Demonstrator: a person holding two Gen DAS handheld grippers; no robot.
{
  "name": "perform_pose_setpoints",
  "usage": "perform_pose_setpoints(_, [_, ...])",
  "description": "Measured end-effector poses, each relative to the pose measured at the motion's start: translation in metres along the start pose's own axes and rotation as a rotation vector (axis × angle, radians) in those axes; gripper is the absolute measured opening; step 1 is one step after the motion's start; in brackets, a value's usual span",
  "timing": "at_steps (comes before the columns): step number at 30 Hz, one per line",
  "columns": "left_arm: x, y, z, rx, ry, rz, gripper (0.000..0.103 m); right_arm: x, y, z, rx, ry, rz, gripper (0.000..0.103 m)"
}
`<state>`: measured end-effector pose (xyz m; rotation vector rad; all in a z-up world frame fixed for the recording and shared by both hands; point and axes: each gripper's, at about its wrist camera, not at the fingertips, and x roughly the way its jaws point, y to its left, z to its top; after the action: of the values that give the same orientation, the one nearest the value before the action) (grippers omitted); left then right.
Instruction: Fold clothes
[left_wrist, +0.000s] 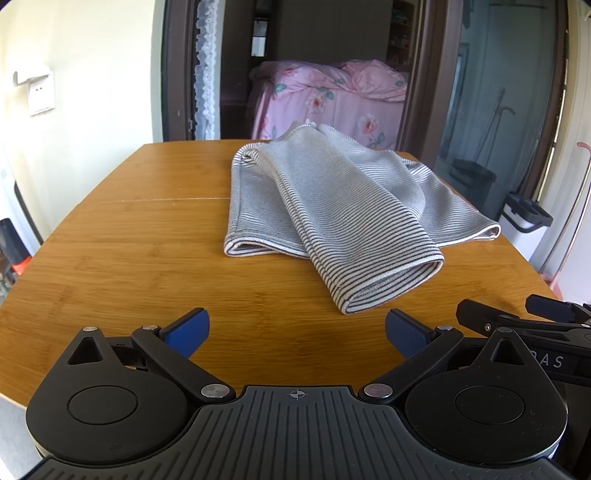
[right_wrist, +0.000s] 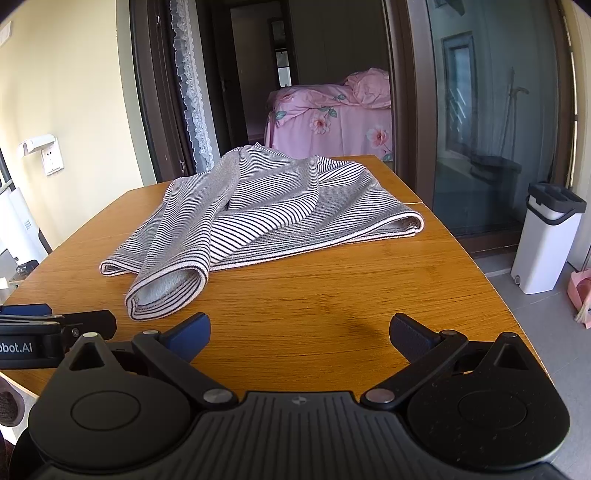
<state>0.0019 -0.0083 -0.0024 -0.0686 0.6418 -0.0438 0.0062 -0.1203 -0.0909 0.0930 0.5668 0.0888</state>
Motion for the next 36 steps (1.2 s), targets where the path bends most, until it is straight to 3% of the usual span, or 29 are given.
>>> perform_pose_setpoints(8, [0.001,0.004,0.009,-0.003,-0.008,-0.028,0.103,0.002,0.000,0.006,-0.037,-0.011,-0.012,0.103])
perform_pose_setpoints(14, [0.015,0.018,0.040,-0.059,-0.002,-0.097,0.103,0.010,-0.006,0.036,-0.049,-0.046,0.021,0.103])
perform_pose_setpoints(22, [0.060,0.032,0.096,-0.121,0.032,-0.248,0.103,0.060,-0.029,0.099,0.093,-0.055,0.144,0.103])
perform_pose_setpoints(29, [0.127,0.055,0.138,-0.255,0.044,-0.305,0.103,0.123,-0.037,0.137,0.188,-0.014,0.219,0.103])
perform_pose_setpoints(36, [0.186,0.067,0.150,-0.423,0.187,-0.422,0.103,0.166,-0.049,0.139,0.384,0.098,0.379,0.103])
